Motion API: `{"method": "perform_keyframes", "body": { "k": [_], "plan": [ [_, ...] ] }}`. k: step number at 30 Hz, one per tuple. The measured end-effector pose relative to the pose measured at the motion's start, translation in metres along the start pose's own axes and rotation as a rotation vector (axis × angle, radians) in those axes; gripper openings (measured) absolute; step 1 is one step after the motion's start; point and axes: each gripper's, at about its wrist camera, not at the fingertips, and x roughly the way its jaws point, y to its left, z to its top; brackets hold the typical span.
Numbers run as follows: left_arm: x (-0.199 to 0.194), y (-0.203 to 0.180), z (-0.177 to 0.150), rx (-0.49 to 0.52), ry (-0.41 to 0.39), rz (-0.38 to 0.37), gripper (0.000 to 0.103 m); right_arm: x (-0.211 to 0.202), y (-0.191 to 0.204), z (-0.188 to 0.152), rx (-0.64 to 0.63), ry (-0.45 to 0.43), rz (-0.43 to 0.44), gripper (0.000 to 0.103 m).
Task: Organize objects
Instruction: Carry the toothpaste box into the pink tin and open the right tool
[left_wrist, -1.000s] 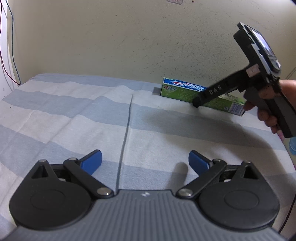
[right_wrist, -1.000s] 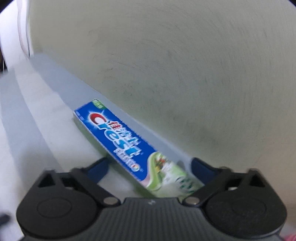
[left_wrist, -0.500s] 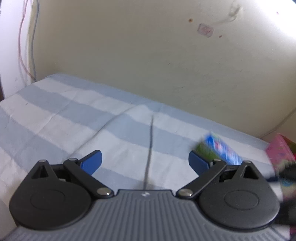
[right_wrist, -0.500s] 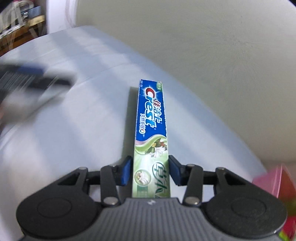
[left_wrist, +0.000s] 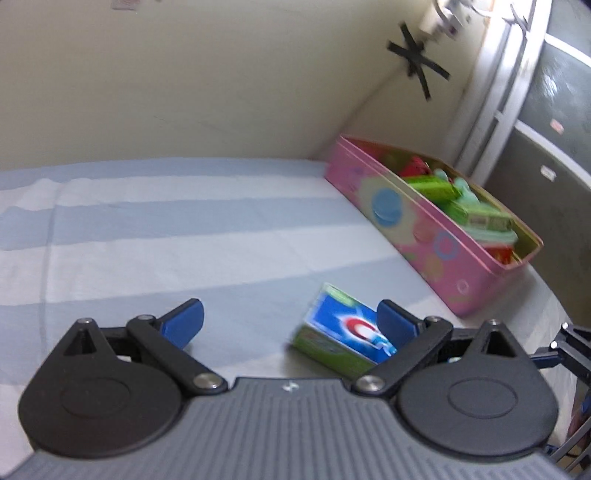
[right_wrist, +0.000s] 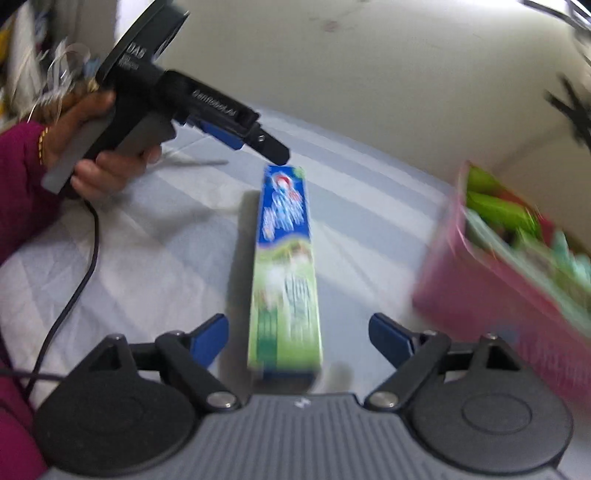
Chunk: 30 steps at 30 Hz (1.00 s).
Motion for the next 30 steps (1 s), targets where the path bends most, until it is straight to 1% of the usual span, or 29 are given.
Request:
{"method": "perform_keyframes", "body": {
  "k": [1, 2, 4, 5, 8, 9, 10, 11, 12, 13, 15, 18, 22, 25, 27, 30],
  "plan": [
    [0.004, -0.003, -0.001, 0.001, 0.01, -0.001, 0.101, -0.003, -0.012, -0.005, 0.032, -0.014, -0.004, 0.086],
    [0.007, -0.007, -0.001, 0.0, 0.019, -0.001, 0.101, -0.006, -0.003, -0.015, 0.063, -0.027, -0.008, 0.086],
    [0.014, -0.011, 0.0, -0.013, 0.036, -0.004, 0.101, -0.01, -0.007, -0.019, 0.111, -0.052, -0.004, 0.086],
    [0.017, -0.015, 0.0, -0.026, 0.046, -0.008, 0.101, -0.017, -0.016, -0.025, 0.122, -0.061, 0.002, 0.086],
    [0.024, -0.016, -0.002, -0.054, 0.06, -0.027, 0.1, -0.018, -0.018, -0.023, 0.128, -0.088, 0.026, 0.085],
    [0.023, -0.02, -0.003, -0.049, 0.058, -0.024, 0.1, -0.02, -0.014, -0.012, 0.125, -0.093, 0.037, 0.084],
    [0.017, -0.018, -0.007, -0.045, 0.058, -0.026, 0.1, -0.019, -0.014, -0.009, 0.121, -0.091, 0.049, 0.079],
    [0.017, -0.021, -0.008, -0.042, 0.058, -0.034, 0.097, -0.016, -0.013, -0.009, 0.118, -0.083, 0.063, 0.069],
    [0.018, -0.025, -0.009, -0.038, 0.057, -0.049, 0.094, -0.015, -0.011, -0.009, 0.118, -0.104, 0.076, 0.064],
    [0.019, -0.028, -0.009, -0.038, 0.061, -0.066, 0.092, -0.016, -0.009, -0.009, 0.111, -0.12, 0.082, 0.042],
    [0.02, -0.037, -0.006, -0.037, 0.06, -0.033, 0.091, -0.017, -0.007, -0.009, 0.115, -0.129, 0.084, 0.041],
    [0.018, -0.049, 0.009, -0.034, 0.054, -0.04, 0.089, -0.034, -0.01, -0.013, 0.139, -0.166, 0.059, 0.04],
    [0.013, -0.091, 0.044, 0.056, -0.011, -0.052, 0.089, -0.064, -0.032, -0.016, 0.186, -0.264, 0.015, 0.04],
    [0.017, -0.129, 0.075, 0.127, -0.061, -0.059, 0.089, -0.087, -0.054, -0.012, 0.218, -0.345, -0.041, 0.04],
    [0.025, -0.155, 0.096, 0.169, -0.086, -0.069, 0.089, -0.1, -0.069, -0.012, 0.222, -0.39, -0.095, 0.04],
    [0.047, -0.189, 0.123, 0.219, -0.096, -0.093, 0.089, -0.107, -0.094, -0.012, 0.229, -0.424, -0.175, 0.04]
  ]
}}
